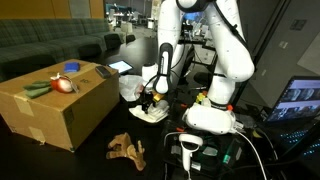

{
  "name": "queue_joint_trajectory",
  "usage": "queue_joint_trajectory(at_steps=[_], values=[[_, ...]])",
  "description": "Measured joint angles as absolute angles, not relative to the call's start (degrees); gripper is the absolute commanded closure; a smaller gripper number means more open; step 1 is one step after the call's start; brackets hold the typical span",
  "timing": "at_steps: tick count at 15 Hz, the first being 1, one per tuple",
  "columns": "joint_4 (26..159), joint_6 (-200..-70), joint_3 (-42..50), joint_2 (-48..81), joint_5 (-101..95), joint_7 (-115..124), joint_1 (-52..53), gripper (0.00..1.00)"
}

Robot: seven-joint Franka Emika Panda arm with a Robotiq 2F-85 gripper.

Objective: Retrieve the stuffed deer from the box and place it on the table. Lift the black object on the table and position it on top of the box. Take the plastic on the box and place it to the right of the table. Grab the red toy and the towel, then place them on the box. Lastly, pick up the blue object from the box and place it on the table.

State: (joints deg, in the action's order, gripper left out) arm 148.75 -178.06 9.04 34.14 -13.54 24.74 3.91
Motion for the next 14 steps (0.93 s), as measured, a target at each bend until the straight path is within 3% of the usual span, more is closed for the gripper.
queue_joint_trajectory(at_steps=[6,7,9,14], values=[[146.6,-180.0,1.9,40.9,-4.4,12.3,-7.1,0.01],[146.2,-179.8,1.4,41.2,-3.8,11.3,-7.9,0.25],[145.3,-179.2,1.1,41.4,-2.9,10.0,-8.3,0.3],[143.3,-177.8,1.0,41.5,-2.6,8.5,-7.9,0.69]])
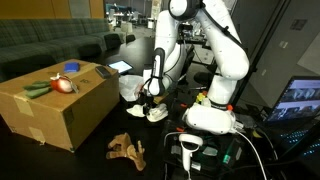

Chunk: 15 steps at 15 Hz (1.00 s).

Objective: Retrieve the stuffed deer from the box and place it on the table. Lift the black object on the table and position it on top of the box. Take the plastic on the box and place it to the right of the table. Grab the red toy and the towel, then place them on the box. Lastly, pick up the blue object from the box and place it on the table.

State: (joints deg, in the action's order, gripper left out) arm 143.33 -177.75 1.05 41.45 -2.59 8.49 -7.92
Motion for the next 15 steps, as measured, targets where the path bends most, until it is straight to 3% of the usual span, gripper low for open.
queue_joint_trajectory(at_steps=[2,4,10,15], values=[[142.7,-177.1,1.0,41.4,-2.6,8.0,-7.4,0.84],[142.2,-176.5,1.0,41.3,-2.6,7.5,-6.9,0.9],[141.9,-171.9,1.1,39.5,-2.6,7.1,-4.2,0.89],[146.0,-163.0,4.8,29.6,-2.6,10.5,4.3,0.89]])
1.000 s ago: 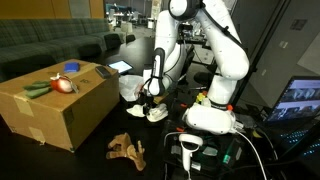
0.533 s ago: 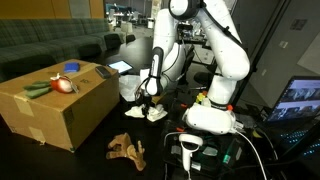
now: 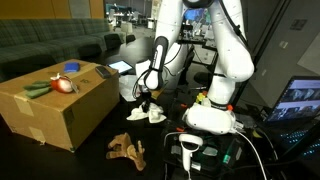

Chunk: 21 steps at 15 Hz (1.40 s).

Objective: Retrieve the stuffed deer from the box and place it on the table. Lift the black object on the table and position it on top of the box. Take the plastic on the box and place it to the right of the table. Grab the red toy and the towel, then place them on the box. Lastly, pick up the blue object from the box and place it on the table.

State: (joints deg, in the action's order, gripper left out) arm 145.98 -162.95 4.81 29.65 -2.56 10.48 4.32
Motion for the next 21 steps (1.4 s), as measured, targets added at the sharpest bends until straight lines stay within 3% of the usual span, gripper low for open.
queue_joint_trajectory(at_steps=[5,11,21], values=[[147.5,-145.8,10.9,14.0,-9.5,25.9,15.6,0.88],[141.7,-126.7,4.6,-1.9,-15.3,43.0,14.0,0.88],[118.9,-116.2,-4.5,-0.6,-16.1,51.3,9.0,0.88]])
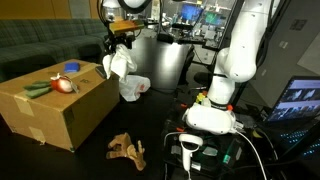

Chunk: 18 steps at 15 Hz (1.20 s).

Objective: Retrieve the stuffed deer from the box and place it on the table. Lift the black object on the table and position it on top of the box. Take the plastic on the box and place it to the right of the table. Grab the red toy and the towel, then place them on the box. Lastly, pick up the blue object from the box and place it on the table.

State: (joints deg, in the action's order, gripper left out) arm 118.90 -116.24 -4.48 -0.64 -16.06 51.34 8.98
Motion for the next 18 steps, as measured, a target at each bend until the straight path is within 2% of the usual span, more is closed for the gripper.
queue_joint_trajectory(at_steps=[18], values=[[83.1,-114.7,-3.6,23.8,-21.8,52.1,12.8,0.91]])
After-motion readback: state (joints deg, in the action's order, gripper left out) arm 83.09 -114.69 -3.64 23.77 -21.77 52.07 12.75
